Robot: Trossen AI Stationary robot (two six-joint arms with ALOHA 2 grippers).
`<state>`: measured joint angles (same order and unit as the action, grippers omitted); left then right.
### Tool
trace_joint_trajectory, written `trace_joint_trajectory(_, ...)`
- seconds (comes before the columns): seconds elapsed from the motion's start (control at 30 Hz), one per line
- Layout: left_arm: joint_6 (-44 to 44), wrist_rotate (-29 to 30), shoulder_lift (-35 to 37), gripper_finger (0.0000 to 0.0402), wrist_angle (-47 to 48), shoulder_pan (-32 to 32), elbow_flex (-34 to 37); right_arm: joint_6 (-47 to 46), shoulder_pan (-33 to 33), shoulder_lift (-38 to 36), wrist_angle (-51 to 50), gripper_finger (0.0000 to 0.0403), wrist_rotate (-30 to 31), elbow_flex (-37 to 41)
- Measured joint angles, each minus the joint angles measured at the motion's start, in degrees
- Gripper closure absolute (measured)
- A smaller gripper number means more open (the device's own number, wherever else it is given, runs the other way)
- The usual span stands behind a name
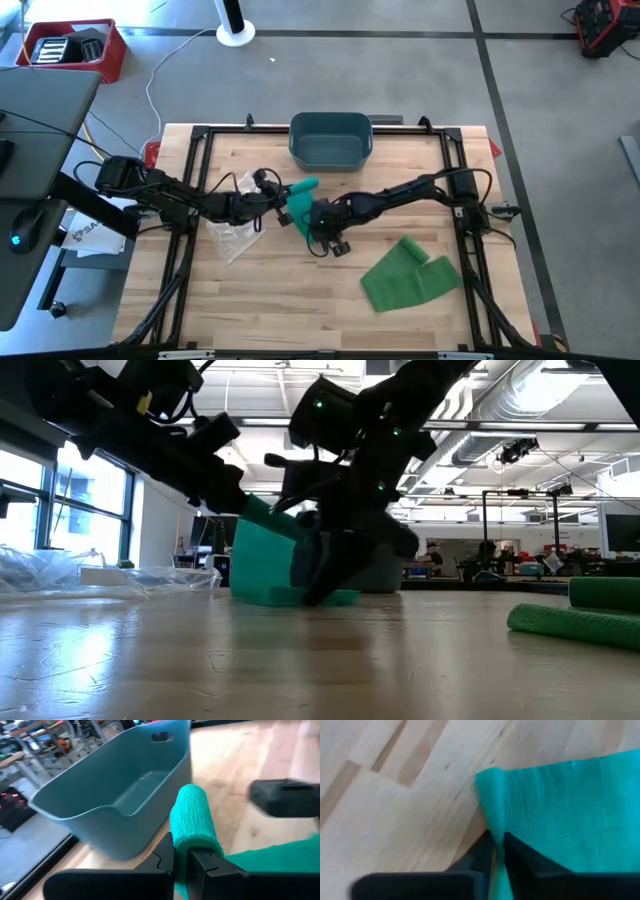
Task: Roll bandage
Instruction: Roll the blue bandage
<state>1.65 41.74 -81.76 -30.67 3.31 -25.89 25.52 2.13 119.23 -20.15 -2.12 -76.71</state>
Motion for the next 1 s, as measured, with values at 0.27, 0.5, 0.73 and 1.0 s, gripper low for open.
trace_joint_trajectory(0.27,0.5,8.7,0.0,0.0392,5.5,-0.4,0.0,-4.8,3.1,-3.5,-8.3,0.0400,0.5,0.2)
trace_joint_trajectory(0.5,0.5,12.8,0.0,0.0392,11.1,-3.0,0.0,-9.9,7.9,-10.3,-12.5,0.0401,0.5,0.2)
trace_joint_trajectory(0.73,1.8,12.8,0.0,0.0392,12.0,-5.1,0.0,-15.3,14.1,-15.3,-16.1,0.0402,0.4,0.2)
trace_joint_trajectory(1.0,1.6,12.1,0.0,0.0392,10.7,-6.0,1.8,-22.5,20.9,-17.5,-19.5,0.0402,2.6,0.7)
